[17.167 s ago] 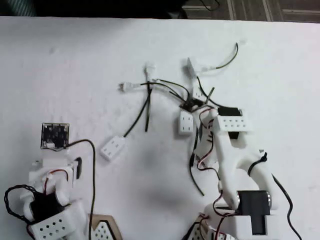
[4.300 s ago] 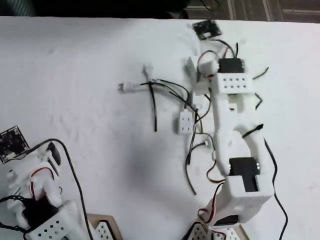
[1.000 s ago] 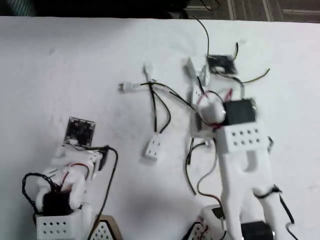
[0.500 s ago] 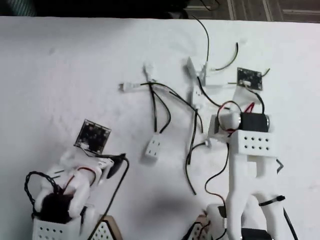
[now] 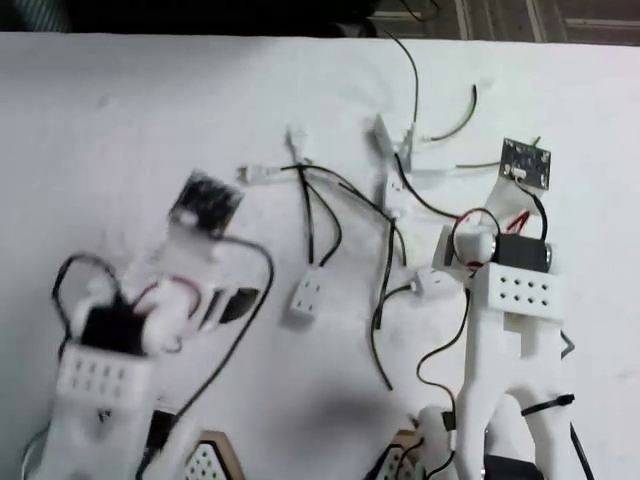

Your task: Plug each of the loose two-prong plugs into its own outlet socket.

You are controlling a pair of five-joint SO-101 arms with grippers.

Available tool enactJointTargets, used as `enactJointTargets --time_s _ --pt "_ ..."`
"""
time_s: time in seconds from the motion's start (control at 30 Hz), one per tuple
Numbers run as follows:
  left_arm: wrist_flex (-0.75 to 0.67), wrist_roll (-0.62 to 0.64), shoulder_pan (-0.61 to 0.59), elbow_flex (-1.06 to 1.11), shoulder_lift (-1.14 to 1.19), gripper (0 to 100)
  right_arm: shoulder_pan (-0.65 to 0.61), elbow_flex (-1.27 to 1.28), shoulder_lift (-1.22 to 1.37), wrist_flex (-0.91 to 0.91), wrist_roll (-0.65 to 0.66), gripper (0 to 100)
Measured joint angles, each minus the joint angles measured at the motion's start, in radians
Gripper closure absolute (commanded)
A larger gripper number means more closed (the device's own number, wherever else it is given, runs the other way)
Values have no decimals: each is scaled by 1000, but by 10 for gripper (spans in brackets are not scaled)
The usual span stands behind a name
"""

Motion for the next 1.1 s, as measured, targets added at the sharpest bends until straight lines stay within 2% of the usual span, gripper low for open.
enactJointTargets --time_s 0.17,0.37,0.57,0.8,1.1 --pt "-6 63 97 -120 299 638 0 0 0 0 0 979" --pt "-112 101 167 -219 614 665 0 0 0 0 0 979" --pt "-198 101 213 -281 827 688 0 0 0 0 0 979" --pt "-206 101 221 -377 964 688 0 0 0 0 0 979" --pt "-187 103 229 -442 987 688 0 0 0 0 0 979"
